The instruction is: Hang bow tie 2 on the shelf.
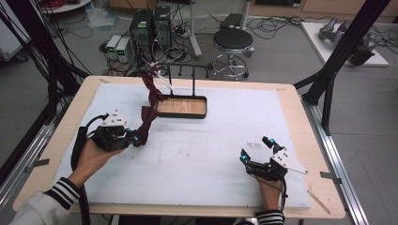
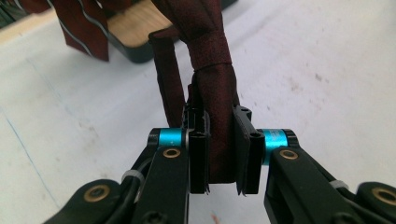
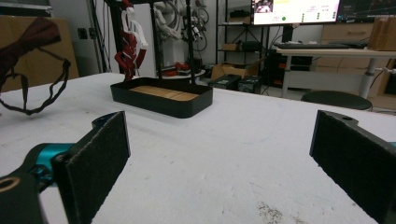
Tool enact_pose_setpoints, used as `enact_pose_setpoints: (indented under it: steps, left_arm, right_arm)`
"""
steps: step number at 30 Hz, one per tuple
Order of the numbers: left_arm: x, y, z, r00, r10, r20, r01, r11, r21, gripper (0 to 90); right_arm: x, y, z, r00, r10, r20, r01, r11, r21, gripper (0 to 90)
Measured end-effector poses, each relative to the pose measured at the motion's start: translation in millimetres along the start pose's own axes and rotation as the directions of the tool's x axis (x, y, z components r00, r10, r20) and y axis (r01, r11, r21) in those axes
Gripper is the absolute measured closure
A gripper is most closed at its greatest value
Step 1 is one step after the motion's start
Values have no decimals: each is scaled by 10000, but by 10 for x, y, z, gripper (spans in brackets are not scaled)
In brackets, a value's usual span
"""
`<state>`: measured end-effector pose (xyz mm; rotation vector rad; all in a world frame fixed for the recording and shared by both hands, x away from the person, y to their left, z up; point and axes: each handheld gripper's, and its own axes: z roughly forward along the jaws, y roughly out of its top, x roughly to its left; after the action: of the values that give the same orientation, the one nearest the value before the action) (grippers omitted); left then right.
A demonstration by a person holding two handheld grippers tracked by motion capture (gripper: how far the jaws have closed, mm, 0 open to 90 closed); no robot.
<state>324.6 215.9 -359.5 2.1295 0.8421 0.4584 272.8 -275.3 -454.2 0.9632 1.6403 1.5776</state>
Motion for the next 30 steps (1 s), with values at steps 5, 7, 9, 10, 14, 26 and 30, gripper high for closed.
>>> enact_pose_setpoints:
  steps: [5, 7, 9, 10, 14, 26, 30]
  left_arm:
    - [-43, 123, -7, 9995, 273, -147, -279, 9988, -400, 779]
    - [-47, 168, -4, 9990, 384, -235, -397, 9977, -550, 779]
    - [-47, 211, -2, 9985, 455, -317, -478, 9960, -750, 779]
    - [-47, 211, -2, 9985, 455, -317, -478, 9960, -750, 779]
    - [-64, 319, -17, 9977, 531, -416, -578, 9907, -1229, 779]
    - [23, 612, -13, 9970, 407, -655, -536, 9764, -2090, 779]
    - [61, 707, 13, 9980, 247, -590, -378, 9721, -2316, 780]
  right_arm:
    - [-2, 0, 1, 10000, -13, 7, 13, 10000, -13, 40]
    - [0, 0, 0, 10000, 17, 2, -17, 10000, 3, 40]
    - [0, 0, 0, 10000, 13, -4, -13, 10000, 2, 40]
    - [-1, 0, 0, 10000, 5, -3, -5, 10000, 0, 40]
    - [-3, 1, 1, 10000, -2, -7, 2, 10000, -17, 40]
    - [-7, 0, 1, 10000, 3, -39, -3, 10000, -27, 40]
    - [-7, 0, 2, 10000, -5, -37, 4, 10000, -31, 40]
